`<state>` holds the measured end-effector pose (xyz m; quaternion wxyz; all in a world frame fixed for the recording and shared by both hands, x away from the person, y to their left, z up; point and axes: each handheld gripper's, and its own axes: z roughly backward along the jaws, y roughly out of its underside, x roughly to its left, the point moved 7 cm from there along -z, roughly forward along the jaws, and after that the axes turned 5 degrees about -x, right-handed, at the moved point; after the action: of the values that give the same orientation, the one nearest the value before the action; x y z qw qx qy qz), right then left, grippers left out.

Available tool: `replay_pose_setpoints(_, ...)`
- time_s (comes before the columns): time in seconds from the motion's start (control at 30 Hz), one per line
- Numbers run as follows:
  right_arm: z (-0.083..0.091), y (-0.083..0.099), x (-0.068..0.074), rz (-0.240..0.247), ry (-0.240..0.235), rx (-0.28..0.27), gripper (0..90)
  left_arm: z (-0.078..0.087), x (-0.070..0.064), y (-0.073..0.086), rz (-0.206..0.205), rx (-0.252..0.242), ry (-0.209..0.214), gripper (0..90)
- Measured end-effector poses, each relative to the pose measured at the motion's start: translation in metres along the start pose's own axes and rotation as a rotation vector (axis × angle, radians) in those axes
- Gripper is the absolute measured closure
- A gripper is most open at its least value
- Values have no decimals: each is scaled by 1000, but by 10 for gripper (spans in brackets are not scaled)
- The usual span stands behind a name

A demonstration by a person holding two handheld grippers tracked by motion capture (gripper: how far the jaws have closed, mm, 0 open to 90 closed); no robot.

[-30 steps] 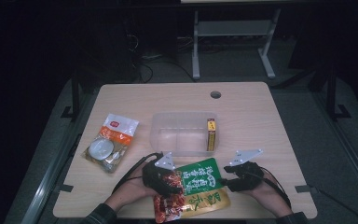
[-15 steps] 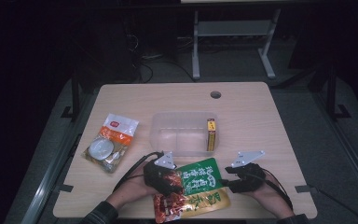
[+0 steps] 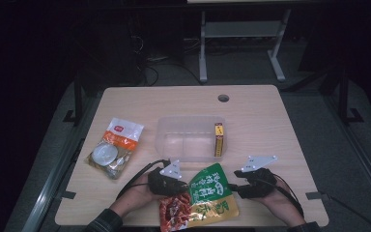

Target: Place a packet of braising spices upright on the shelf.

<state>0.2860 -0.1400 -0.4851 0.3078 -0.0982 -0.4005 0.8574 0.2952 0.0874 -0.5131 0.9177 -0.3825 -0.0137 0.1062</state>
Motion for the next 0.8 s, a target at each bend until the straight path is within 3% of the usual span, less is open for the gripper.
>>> replay_pose_setpoints(0.13,4,-4,-2,-8,13,-37,435,0,0,0,8,7,-7,858)
replay_pose_setpoints(0.37,8,-7,-5,-21,20,-77,395,3,1,0,69,-9,7,887)
replay_pose_setpoints(0.47,9,-8,-6,-21,20,-94,381,9,3,0,115,-20,27,891)
replay_pose_setpoints(0.8,14,-12,-2,-28,-18,-132,347,39,11,4,190,-82,-16,894)
